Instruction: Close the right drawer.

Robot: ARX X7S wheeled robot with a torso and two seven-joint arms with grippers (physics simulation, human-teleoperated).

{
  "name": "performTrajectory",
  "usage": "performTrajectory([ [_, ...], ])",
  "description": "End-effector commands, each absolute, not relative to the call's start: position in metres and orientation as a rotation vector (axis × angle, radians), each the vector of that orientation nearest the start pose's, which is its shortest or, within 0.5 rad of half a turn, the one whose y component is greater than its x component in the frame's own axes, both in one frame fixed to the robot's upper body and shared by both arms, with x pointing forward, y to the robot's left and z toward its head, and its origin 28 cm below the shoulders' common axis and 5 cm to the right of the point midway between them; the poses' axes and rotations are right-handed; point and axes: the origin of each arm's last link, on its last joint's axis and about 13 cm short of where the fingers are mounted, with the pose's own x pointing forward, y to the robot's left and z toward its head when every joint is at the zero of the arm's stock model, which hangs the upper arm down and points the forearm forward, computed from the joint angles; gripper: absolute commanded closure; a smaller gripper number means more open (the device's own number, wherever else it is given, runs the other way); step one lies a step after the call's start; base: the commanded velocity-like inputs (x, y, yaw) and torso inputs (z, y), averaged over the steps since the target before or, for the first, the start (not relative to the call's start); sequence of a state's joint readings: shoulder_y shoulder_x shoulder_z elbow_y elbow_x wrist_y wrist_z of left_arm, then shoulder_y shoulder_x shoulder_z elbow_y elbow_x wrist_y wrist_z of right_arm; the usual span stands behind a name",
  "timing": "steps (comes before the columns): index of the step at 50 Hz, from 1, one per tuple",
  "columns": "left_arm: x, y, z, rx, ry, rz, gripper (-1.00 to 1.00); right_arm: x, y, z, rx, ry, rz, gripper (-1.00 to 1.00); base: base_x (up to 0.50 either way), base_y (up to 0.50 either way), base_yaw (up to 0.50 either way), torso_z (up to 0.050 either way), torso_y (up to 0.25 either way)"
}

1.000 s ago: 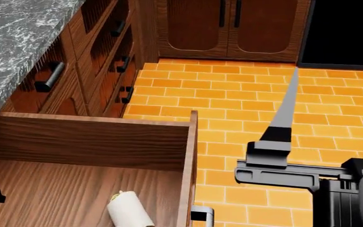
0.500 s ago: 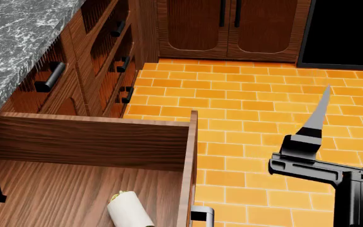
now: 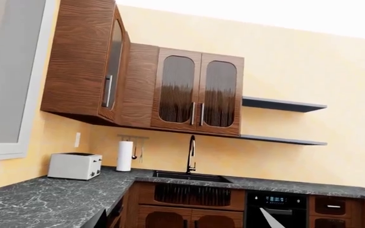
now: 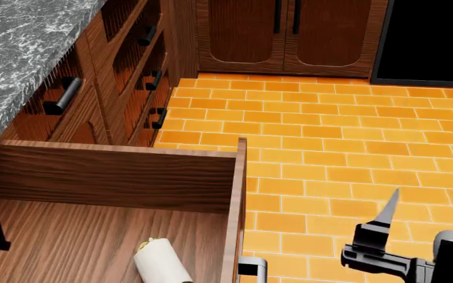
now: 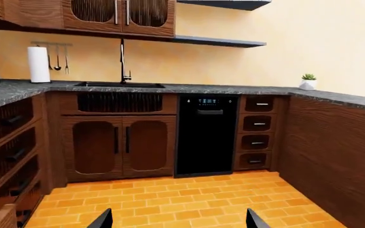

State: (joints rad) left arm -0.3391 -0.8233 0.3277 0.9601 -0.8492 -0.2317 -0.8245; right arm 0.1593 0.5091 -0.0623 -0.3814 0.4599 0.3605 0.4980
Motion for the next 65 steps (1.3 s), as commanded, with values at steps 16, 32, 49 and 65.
performTrajectory([
  [16, 0.170, 0.222, 0.216, -0.123, -0.471, -0.098, -1.00, 0.275, -0.161, 0.037, -0.073, 0.090, -0.122, -1.00, 0.00, 0.00, 0.00, 0.000, 0.000],
  [32, 0.172, 0.222, 0.213, -0.121, -0.467, -0.093, -1.00, 0.289, -0.147, -0.001, -0.176, 0.171, 0.041, -1.00, 0.00, 0.00, 0.00, 0.000, 0.000],
  [49, 0.171, 0.222, 0.213, -0.126, -0.463, -0.092, -1.00, 0.290, -0.120, -0.018, -0.178, 0.211, 0.188, -1.00, 0.00, 0.00, 0.00, 0.000, 0.000],
  [65, 0.173, 0.223, 0.213, -0.126, -0.463, -0.094, -1.00, 0.277, -0.100, -0.063, -0.280, 0.341, 0.354, -1.00, 0.00, 0.00, 0.00, 0.000, 0.000],
])
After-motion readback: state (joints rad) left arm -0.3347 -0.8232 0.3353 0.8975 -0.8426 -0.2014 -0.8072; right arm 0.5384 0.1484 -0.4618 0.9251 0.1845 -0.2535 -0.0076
